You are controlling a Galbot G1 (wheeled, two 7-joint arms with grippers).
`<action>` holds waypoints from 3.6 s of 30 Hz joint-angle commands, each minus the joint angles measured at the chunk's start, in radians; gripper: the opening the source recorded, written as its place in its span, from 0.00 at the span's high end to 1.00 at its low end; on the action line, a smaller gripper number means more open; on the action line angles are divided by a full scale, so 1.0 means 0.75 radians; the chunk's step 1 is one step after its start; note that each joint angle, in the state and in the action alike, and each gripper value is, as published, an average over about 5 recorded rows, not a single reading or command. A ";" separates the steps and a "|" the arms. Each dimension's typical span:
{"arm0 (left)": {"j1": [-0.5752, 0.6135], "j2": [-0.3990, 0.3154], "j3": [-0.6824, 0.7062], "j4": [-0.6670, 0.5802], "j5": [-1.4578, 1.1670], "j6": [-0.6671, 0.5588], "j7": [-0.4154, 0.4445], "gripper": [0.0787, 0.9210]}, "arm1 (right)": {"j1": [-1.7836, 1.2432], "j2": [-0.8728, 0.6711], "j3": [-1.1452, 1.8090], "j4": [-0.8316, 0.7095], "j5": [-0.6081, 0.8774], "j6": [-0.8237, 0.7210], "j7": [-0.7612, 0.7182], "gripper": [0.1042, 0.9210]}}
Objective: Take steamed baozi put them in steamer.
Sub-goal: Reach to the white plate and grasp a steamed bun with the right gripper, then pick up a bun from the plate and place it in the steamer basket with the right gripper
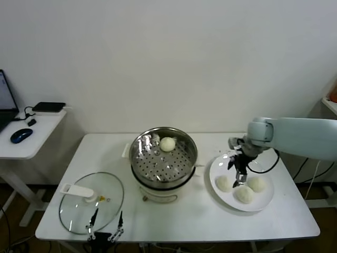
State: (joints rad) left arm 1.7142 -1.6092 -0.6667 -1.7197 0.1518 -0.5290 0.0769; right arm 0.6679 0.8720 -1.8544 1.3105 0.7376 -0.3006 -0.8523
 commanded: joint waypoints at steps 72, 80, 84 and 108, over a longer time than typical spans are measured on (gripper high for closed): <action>0.026 -0.051 0.009 -0.050 0.016 -0.007 0.003 0.12 | 0.451 0.518 0.274 0.061 0.476 -0.200 -0.038 0.41; 0.014 -0.041 -0.006 -0.047 0.008 -0.002 0.004 0.12 | 0.215 0.654 0.349 -0.096 0.381 -0.233 0.021 0.40; 0.015 -0.043 -0.006 -0.046 0.007 -0.001 0.005 0.12 | 0.120 0.681 0.355 -0.172 0.308 -0.225 0.022 0.40; 0.015 -0.046 -0.016 -0.027 0.007 -0.010 0.003 0.12 | -0.122 0.775 0.412 -0.421 0.177 -0.196 0.052 0.39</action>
State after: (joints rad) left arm 1.7251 -1.6092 -0.6787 -1.7399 0.1569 -0.5356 0.0791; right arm 0.6351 1.4180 -1.5607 1.0650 0.8956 -0.4503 -0.8241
